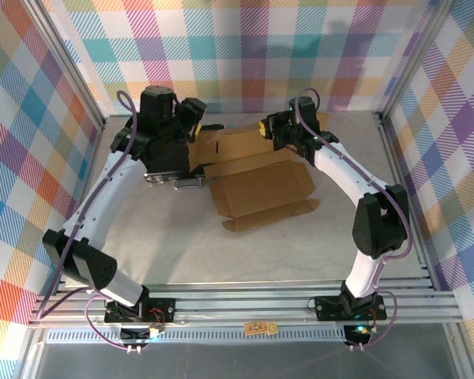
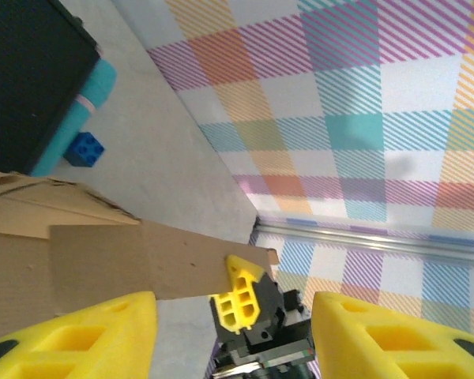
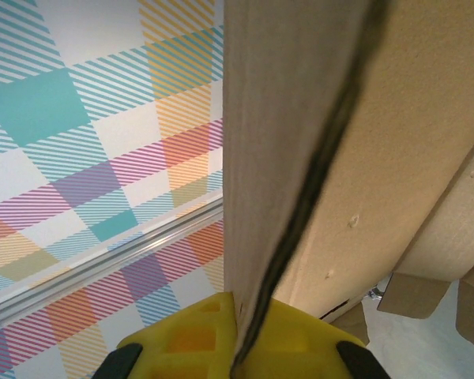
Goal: Fold the paper box
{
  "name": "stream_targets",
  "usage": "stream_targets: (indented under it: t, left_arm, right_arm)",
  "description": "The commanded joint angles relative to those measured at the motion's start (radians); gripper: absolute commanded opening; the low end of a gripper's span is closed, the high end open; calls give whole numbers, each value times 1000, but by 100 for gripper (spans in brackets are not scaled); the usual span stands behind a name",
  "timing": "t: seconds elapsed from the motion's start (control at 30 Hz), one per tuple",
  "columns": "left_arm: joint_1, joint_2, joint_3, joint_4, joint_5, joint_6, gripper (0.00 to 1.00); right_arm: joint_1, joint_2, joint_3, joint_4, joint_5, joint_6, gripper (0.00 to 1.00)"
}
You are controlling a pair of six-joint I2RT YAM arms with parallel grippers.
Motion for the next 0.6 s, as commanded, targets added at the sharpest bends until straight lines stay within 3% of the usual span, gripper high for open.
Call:
stream_targets:
  t: [0.0, 0.23, 0.47, 0.57]
  left_arm:
    - [-20, 101, 41, -12, 79, 1, 53]
    - [-66, 188, 93, -12, 96, -3, 53]
    - [-90, 172, 59, -51, 50, -6, 53]
    - [-90, 181, 41, -7, 62, -20, 36]
  right_arm:
    - [-3, -33, 5, 8, 9, 9, 0]
    - [-8, -42, 6, 3, 16, 14, 0]
    - [-16, -49, 1, 0, 13, 9, 0]
    - [-15, -52, -2, 0, 4, 12, 0]
